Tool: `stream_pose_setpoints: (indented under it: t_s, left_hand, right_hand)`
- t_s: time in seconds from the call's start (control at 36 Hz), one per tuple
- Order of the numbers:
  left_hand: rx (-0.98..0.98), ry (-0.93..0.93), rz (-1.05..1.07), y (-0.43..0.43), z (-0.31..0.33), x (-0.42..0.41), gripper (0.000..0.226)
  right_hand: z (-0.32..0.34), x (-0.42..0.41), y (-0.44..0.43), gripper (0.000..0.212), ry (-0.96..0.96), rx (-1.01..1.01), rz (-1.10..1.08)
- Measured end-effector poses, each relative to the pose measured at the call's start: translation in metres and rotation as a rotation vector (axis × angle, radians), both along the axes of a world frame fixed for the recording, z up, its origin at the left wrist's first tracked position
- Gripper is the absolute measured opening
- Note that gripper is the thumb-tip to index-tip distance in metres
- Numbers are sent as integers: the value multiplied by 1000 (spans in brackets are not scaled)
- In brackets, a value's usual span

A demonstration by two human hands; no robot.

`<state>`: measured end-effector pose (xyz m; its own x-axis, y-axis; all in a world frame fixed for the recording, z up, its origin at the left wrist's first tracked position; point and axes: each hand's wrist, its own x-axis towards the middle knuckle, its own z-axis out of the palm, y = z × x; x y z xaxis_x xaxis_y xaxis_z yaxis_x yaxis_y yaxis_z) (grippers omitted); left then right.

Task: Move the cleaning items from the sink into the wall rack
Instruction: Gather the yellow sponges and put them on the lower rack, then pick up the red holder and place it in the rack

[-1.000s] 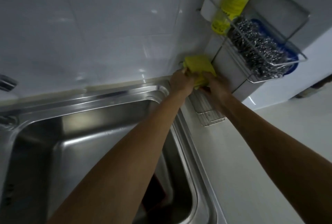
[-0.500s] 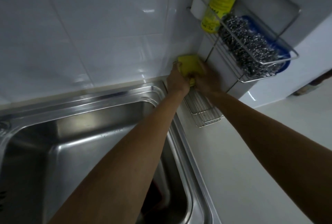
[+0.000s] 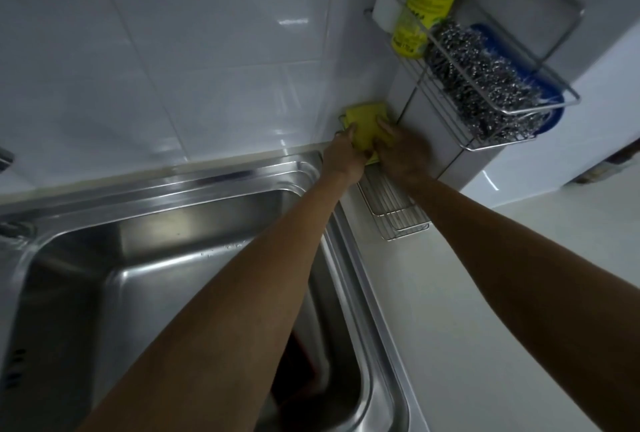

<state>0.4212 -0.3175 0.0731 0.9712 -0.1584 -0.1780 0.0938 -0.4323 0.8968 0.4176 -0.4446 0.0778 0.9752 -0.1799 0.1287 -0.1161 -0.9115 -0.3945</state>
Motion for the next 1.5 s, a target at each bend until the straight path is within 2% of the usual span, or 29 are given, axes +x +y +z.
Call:
stream_pose_setpoints:
  t_s: [0.11, 0.28, 0.39, 0.5, 0.61, 0.67, 0.75, 0.92, 1.06, 1.22, 1.31, 1.5]
  left_hand:
    - [3, -7, -2, -1, -2, -1, 79]
    - [-18, 30, -23, -1, 4, -2, 79]
    - [43, -1, -65, 7, 12, -11, 72]
    - [80, -93, -41, 31, 26, -37, 63]
    - [342, -176, 6, 78, 26, -81, 59]
    - [437, -193, 18, 110, 19, -111, 56]
    - [532, -109, 14, 157, 1, -160, 61]
    - [719, 70, 35, 224, -41, -252, 64]
    - [790, 181, 48, 261, -63, -322, 65]
    - [838, 315, -78, 277, -80, -374, 81]
    - [831, 372, -80, 279, -87, -385, 84]
    - [814, 378, -34, 278, -97, -388, 88]
  right_hand:
    - [7, 0, -2, 43, -71, -108, 29]
    - [17, 4, -3, 47, 22, -81, 75]
    - [24, -5, 7, 51, -55, -113, -25]
    - [37, -33, 23, 67, -74, -139, -108]
    - [49, -84, 46, 58, -265, -253, -65]
    - [48, -116, 67, 48, -263, -227, 9]
    - [33, -160, 102, 39, -131, -185, 140]
    - [-25, -229, 174, 39, 194, -102, 296]
    - [-78, -263, 207, 49, 498, -155, 280]
    - [-123, -290, 207, 63, 789, -227, 155]
    - [-134, -295, 207, 58, 861, -240, 133]
    - [-137, -293, 210, 55, 825, -293, 173]
